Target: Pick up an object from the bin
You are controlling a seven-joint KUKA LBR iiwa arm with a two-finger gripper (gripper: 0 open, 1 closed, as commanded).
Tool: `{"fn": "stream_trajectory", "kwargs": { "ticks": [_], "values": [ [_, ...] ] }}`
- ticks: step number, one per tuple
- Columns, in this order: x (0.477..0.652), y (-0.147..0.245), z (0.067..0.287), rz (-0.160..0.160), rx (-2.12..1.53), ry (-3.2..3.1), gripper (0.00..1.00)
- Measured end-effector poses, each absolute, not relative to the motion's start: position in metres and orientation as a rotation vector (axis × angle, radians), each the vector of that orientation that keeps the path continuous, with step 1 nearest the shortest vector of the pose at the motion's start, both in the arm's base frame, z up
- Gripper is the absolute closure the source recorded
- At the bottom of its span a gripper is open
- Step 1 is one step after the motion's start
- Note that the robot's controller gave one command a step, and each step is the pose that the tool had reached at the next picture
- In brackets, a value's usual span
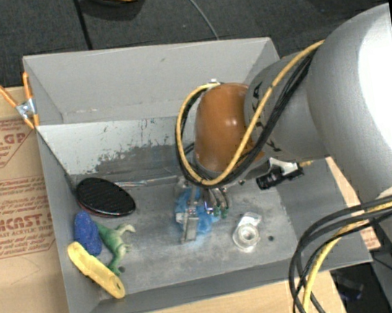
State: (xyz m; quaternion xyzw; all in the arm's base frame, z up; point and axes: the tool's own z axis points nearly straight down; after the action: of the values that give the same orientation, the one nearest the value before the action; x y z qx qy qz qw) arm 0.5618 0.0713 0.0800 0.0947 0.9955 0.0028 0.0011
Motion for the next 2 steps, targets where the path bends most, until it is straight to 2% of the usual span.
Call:
{"fn": "stream_trajectory", "kwargs": {
  "ticks": [1, 2],
  "values": [
    [0.566, 0.058, 0.075, 0.009, 0.383, 3.115, 0.0],
    [0.546, 0.025, 0.07, 0.01, 0.954, 2.99, 1.0]
  ]
}}
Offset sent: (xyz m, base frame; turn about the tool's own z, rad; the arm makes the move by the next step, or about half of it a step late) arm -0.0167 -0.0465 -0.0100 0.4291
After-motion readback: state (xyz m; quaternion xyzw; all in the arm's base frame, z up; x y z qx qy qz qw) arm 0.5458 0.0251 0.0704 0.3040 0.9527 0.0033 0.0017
